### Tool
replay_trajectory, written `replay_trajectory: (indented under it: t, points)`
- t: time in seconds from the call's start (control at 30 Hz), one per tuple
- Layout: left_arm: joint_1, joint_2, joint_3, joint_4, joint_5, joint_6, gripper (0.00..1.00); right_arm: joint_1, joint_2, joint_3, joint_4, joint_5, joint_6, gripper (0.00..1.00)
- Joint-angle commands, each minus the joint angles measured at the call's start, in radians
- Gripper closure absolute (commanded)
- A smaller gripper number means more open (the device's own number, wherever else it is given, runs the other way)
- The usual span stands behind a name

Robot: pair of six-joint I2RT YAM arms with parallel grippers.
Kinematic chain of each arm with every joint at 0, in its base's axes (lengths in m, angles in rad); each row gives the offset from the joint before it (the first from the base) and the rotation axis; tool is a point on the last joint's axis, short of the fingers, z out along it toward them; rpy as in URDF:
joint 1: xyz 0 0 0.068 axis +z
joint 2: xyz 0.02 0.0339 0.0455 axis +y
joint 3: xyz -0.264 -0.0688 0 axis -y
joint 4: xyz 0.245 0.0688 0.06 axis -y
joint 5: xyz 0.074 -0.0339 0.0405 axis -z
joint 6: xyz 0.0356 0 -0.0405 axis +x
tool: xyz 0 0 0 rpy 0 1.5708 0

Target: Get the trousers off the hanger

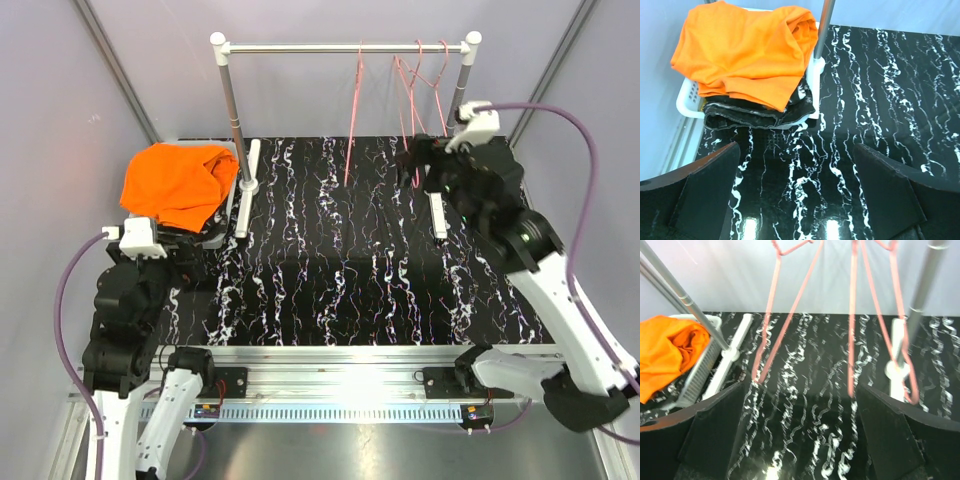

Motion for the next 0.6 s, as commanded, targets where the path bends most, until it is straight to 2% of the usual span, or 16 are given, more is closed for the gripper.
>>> replay_trajectory:
  t: [0.0,0.3,0.57]
  points:
    - [-0.010,-0.039,-0.030,0.075,-0.049,0.031,0.01,-0.005,-0.092,-0.067,-0.093,0.063,-0.032,0.01]
    - [-0.010,-0.106,-0.066,0.072,-0.040,0.016,0.01,-0.005,-0.318,-0.222,-0.334,0.175,0.013,0.01]
    - [-0.010,-0.131,-0.130,0.101,0.004,0.003,0.01,-0.004,-0.425,-0.282,-0.388,0.248,0.010,0.01]
